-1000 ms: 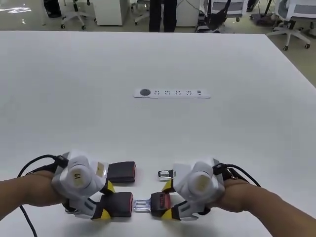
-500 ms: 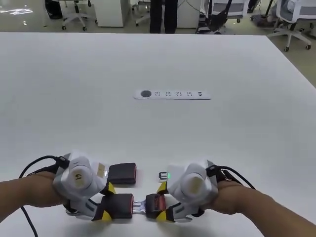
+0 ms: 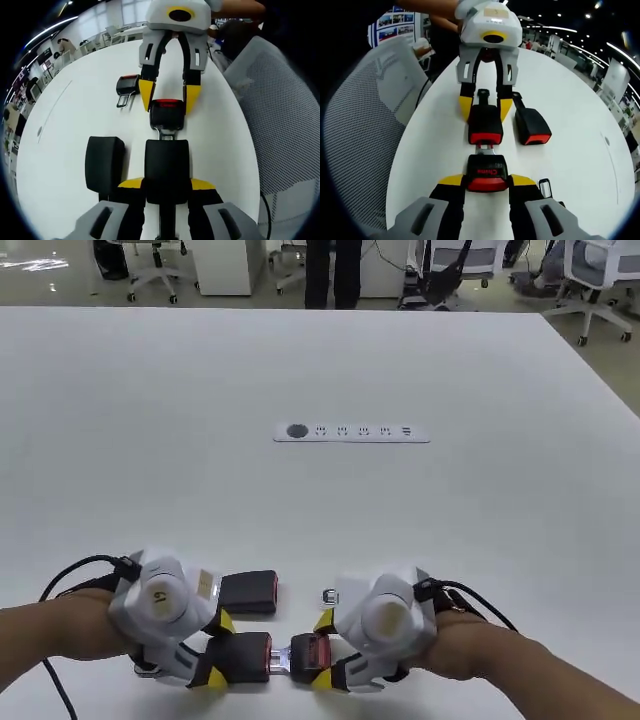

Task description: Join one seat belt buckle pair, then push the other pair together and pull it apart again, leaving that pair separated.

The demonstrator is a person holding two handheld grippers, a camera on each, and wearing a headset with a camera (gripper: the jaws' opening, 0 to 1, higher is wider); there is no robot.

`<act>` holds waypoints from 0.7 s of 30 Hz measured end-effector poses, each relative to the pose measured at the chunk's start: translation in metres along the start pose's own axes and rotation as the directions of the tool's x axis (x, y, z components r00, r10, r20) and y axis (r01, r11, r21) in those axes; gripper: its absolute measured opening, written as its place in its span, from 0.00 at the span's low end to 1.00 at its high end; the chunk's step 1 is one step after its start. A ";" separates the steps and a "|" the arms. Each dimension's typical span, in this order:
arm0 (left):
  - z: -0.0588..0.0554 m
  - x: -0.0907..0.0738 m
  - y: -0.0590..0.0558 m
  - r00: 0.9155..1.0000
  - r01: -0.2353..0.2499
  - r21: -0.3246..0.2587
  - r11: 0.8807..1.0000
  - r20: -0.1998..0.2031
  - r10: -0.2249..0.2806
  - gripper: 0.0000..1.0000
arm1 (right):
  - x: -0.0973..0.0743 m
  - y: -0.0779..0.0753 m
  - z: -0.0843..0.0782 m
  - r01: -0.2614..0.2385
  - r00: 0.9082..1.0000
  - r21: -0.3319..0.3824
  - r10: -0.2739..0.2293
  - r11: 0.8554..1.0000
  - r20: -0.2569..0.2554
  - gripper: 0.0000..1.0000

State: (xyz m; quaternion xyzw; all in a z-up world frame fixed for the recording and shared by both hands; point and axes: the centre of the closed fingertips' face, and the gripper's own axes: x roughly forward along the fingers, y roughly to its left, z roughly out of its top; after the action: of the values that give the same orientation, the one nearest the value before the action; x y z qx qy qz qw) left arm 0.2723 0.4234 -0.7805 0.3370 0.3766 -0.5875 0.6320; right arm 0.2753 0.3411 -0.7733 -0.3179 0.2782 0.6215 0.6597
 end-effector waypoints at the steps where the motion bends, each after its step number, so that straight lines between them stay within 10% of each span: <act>1: -0.001 0.000 0.000 1.000 0.000 0.002 1.000 0.001 0.000 0.33 | 0.000 0.000 0.000 -0.001 1.000 0.000 0.001 1.000 0.001 0.31; 21: -0.001 0.000 0.001 1.000 0.001 -0.001 1.000 0.004 -0.001 0.33 | 0.001 0.000 0.000 0.001 1.000 0.003 -0.001 1.000 0.007 0.30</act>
State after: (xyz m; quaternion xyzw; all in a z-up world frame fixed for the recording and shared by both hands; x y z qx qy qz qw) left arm 0.2734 0.4242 -0.7815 0.3352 0.3760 -0.5884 0.6325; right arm 0.2758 0.3418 -0.7742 -0.3148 0.2769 0.6218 0.6616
